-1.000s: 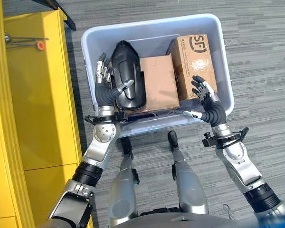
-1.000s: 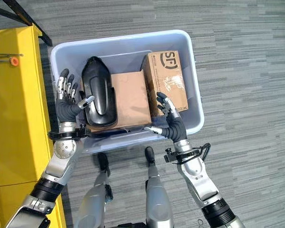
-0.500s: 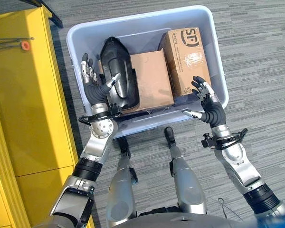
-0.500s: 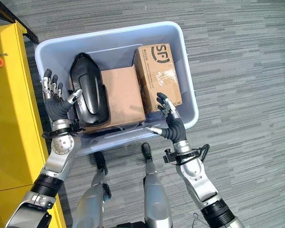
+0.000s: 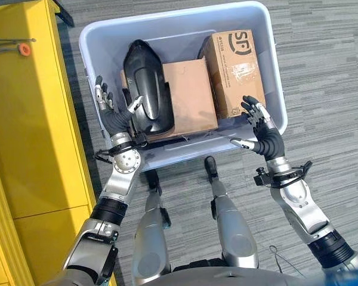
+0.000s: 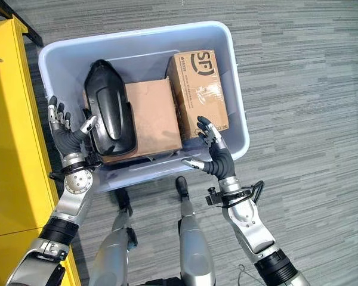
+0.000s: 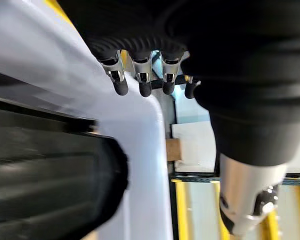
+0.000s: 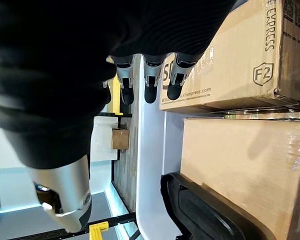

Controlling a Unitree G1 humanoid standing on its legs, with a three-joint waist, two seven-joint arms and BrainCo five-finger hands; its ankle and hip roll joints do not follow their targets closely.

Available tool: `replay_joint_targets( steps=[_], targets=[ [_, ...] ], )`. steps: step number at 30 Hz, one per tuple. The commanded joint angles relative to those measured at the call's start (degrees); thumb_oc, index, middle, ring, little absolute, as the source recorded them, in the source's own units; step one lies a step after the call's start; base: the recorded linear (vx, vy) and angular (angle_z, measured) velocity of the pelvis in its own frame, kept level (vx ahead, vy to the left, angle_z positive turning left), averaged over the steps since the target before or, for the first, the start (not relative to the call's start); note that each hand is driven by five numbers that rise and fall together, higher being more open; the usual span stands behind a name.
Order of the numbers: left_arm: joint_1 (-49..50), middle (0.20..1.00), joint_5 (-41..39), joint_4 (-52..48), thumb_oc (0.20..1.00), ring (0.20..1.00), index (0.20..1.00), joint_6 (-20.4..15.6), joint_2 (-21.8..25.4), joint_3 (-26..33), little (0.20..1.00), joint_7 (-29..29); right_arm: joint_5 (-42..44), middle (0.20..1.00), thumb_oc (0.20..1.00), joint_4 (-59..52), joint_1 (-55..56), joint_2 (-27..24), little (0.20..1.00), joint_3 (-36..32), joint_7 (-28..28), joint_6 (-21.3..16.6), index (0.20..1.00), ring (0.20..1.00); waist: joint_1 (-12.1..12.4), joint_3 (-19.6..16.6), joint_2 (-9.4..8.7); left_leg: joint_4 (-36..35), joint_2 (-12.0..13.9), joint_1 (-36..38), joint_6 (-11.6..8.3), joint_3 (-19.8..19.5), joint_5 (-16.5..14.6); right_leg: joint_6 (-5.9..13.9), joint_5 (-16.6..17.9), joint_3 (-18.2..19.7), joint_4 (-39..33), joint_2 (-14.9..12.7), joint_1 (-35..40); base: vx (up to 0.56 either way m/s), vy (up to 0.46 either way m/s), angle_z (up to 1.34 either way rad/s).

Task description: Move parts from the plastic box to the shelf.

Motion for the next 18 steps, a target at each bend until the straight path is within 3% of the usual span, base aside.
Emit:
replay_joint_targets(
  steps=[1,18],
  targets=[
    [-4.1,1.0,1.7,2.9,1.0,1.0,1.0,-2.4,1.1,1.9,1.0,0.8,1.4,1.0,1.0,-3.7,-0.4,-1.0,1.0,-1.8,-0.5,-4.2,1.0,1.0,0.5,-1.5,-1.84,0.7,6.3,3.2,-4.33,-2.3,1.0,4.43,4.2,-0.8,2.5,-3.9,-1.0,0.0,0.0,0.0],
    [-7.3,1.0,-7.8,11.2,1.0,1.0,1.0,-3.9,-0.2,4.2,1.0,0.9,1.8,1.0,1.0,-4.6,-0.5,-2.0,1.0,-0.4,-1.1,-4.3,1.0,1.0,-0.2,0.6,-4.05,3.3,6.9,-0.3,-4.44,-3.0,0.2,3.97,3.8,-0.7,3.9,-2.8,-3.7,0.0,-0.003,0.0]
  ],
)
